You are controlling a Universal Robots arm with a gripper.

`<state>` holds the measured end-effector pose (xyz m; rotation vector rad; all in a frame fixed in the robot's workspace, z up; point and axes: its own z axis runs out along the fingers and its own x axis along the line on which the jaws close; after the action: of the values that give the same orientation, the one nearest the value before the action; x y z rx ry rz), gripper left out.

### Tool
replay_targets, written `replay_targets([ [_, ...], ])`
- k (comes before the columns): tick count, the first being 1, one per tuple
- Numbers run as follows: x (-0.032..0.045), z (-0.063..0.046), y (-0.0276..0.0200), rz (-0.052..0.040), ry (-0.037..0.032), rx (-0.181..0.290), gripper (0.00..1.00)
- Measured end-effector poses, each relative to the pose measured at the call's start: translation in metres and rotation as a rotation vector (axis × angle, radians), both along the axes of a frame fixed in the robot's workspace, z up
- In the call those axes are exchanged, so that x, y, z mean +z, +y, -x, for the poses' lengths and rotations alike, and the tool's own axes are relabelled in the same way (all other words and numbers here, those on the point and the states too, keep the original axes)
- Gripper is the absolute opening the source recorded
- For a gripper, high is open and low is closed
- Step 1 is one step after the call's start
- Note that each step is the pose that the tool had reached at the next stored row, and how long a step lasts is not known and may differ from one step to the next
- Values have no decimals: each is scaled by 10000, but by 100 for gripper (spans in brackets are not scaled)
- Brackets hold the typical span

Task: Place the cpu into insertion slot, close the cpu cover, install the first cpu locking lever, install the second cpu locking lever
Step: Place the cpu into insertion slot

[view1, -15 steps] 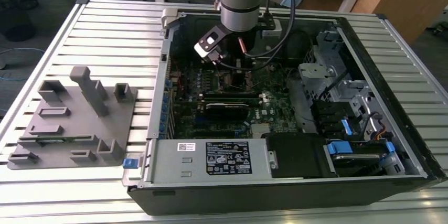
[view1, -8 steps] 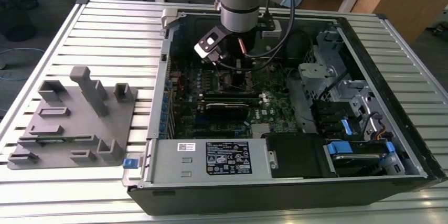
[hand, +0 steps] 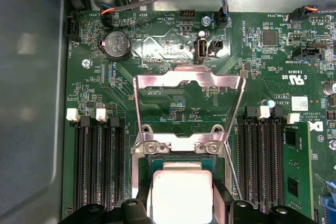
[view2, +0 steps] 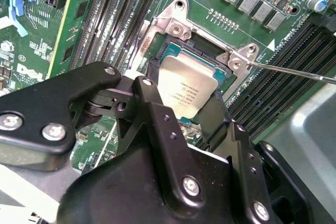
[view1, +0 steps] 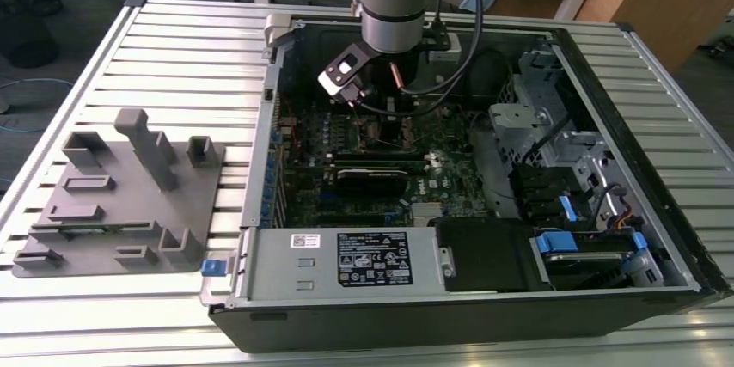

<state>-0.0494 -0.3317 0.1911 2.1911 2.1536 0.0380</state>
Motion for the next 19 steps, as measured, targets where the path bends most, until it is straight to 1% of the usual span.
replay_targets([
  [9,-2,0,0,-4,-2,0,54],
  [19,18,-1,1,-7,-4,0,54],
])
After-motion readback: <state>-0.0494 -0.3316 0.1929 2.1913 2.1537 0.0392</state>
